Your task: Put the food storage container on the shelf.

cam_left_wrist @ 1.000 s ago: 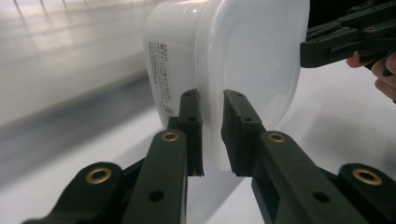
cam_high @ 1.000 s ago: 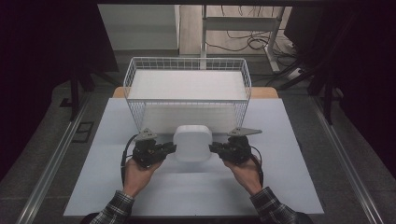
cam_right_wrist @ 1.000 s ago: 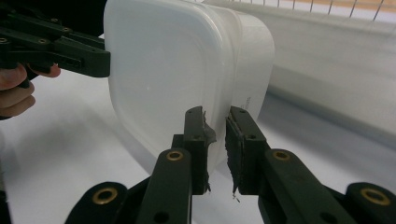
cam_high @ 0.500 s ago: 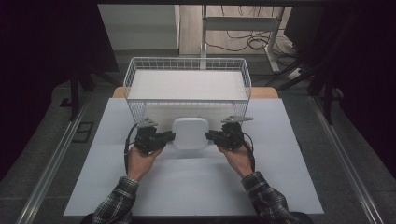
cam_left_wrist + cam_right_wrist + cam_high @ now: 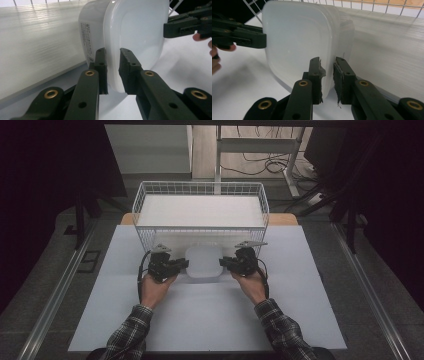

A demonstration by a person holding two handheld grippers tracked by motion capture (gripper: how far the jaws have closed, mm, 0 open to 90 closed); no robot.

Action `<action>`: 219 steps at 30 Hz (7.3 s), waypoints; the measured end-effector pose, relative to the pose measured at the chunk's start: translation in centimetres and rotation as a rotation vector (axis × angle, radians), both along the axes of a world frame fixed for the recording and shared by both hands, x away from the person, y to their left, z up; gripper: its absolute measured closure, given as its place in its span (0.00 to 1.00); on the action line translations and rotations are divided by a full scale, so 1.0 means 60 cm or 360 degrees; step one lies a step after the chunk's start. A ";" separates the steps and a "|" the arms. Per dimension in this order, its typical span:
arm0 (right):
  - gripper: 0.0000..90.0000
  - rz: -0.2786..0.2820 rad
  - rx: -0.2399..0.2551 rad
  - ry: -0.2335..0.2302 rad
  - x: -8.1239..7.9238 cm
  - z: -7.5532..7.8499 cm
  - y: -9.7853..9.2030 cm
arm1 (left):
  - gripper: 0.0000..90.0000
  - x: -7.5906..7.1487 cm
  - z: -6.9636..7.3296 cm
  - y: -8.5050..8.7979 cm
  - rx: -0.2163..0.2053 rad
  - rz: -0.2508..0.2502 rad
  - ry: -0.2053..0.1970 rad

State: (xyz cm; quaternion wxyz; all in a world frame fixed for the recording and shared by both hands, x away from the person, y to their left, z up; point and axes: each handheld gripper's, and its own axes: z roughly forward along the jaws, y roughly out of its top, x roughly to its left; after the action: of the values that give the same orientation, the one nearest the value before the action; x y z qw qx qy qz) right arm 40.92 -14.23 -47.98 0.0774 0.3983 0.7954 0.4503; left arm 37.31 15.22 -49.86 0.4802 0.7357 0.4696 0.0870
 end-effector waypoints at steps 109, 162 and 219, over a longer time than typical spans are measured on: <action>0.99 0.0253 -0.0201 -0.0165 0.011 -0.029 0.094 | 0.05 -0.218 -0.037 0.046 0.0166 -0.0079 -0.0349; 0.50 0.0231 -0.0183 -0.0153 0.017 -0.021 0.101 | 0.05 -0.216 -0.038 0.051 0.0080 -0.0086 -0.0307; 0.02 0.0359 -0.0217 -0.0259 -0.108 -0.001 0.010 | 0.00 -0.209 -0.055 0.034 0.0091 -0.0288 -0.0122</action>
State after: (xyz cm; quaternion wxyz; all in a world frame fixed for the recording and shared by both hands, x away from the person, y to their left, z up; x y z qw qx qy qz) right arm 34.44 -13.61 -48.07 0.1173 0.2625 0.8549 0.4318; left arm 24.79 17.28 -53.14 0.4826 0.7846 0.3799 0.0848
